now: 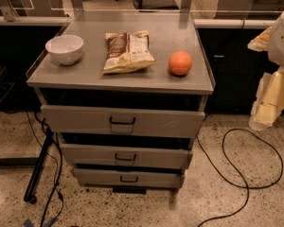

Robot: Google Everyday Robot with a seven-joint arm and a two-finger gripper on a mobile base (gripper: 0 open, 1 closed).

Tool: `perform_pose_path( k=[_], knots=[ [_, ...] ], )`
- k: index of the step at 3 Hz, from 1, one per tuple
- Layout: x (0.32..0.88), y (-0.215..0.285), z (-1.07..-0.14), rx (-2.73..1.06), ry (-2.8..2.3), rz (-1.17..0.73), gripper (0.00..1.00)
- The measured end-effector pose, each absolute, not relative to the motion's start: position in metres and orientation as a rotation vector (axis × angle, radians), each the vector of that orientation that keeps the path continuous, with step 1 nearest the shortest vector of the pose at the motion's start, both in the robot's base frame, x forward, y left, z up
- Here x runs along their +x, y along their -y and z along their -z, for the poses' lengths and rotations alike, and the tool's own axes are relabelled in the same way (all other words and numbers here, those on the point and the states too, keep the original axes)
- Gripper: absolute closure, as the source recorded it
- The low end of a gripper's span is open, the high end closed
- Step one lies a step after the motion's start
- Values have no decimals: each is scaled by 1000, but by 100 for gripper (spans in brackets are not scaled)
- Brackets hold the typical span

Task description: Open bottom drawer

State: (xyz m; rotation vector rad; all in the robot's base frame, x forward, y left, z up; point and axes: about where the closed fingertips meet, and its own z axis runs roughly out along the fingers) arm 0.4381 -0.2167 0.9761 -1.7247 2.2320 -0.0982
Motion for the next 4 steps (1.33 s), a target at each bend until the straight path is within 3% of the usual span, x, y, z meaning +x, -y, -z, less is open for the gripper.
perform_pose_path(
  k=[2,4],
  knots=[
    [430,201,-954,-1724,-2199,44,0],
    [408,175,-841,-1848,-2233,-93,0]
  ],
)
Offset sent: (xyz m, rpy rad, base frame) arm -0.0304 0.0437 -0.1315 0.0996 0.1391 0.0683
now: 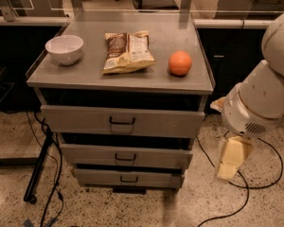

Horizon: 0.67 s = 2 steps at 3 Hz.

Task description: Open bottom drawer

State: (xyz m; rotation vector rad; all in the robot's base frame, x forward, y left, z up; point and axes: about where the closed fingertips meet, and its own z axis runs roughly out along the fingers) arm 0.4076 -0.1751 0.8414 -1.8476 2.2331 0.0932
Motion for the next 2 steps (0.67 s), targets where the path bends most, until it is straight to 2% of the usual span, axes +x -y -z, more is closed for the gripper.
perform_pose_path(
  k=[2],
  knots=[
    [397,168,-805,-1856,-2231,-165,0]
  ],
)
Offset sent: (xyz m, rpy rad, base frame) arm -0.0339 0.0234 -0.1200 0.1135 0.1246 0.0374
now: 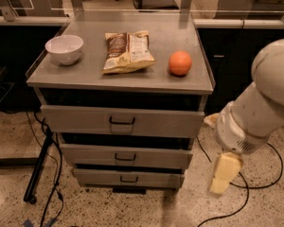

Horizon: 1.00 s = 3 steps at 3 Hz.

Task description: Open bottom drawer

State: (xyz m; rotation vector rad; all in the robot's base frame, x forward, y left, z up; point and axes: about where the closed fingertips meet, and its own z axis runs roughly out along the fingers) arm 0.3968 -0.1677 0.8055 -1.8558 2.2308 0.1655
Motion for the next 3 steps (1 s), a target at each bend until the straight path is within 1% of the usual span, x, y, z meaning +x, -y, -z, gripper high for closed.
perform_pose_path(
  k=[1,2,3],
  knots=[
    [379,157,-756,-1852,-2232,-243,0],
    [379,157,-756,-1852,-2232,-243,0],
    [380,154,-737,-1837,-2214,-257,0]
  ],
)
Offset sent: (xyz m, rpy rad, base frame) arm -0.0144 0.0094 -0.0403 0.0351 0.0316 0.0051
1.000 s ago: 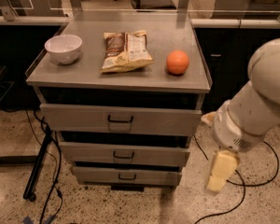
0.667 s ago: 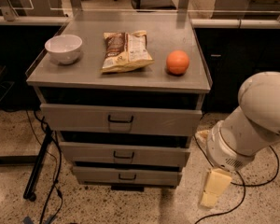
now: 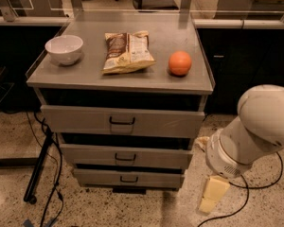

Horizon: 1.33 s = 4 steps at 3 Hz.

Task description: Open bottom drawer

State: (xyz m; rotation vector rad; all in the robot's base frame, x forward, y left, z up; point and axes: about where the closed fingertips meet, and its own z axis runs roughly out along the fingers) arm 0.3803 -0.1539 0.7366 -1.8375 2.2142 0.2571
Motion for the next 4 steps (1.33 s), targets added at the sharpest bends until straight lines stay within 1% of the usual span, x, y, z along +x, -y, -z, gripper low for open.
perform_pose_path(
  k=[2,3,4],
  knots=[
    [400,141,-650,-1821,-2230,-303,0],
    [399,139,-644,-1821,-2231,-320,0],
    [389,126,-607,-1818,-2232,-429,0]
  ],
)
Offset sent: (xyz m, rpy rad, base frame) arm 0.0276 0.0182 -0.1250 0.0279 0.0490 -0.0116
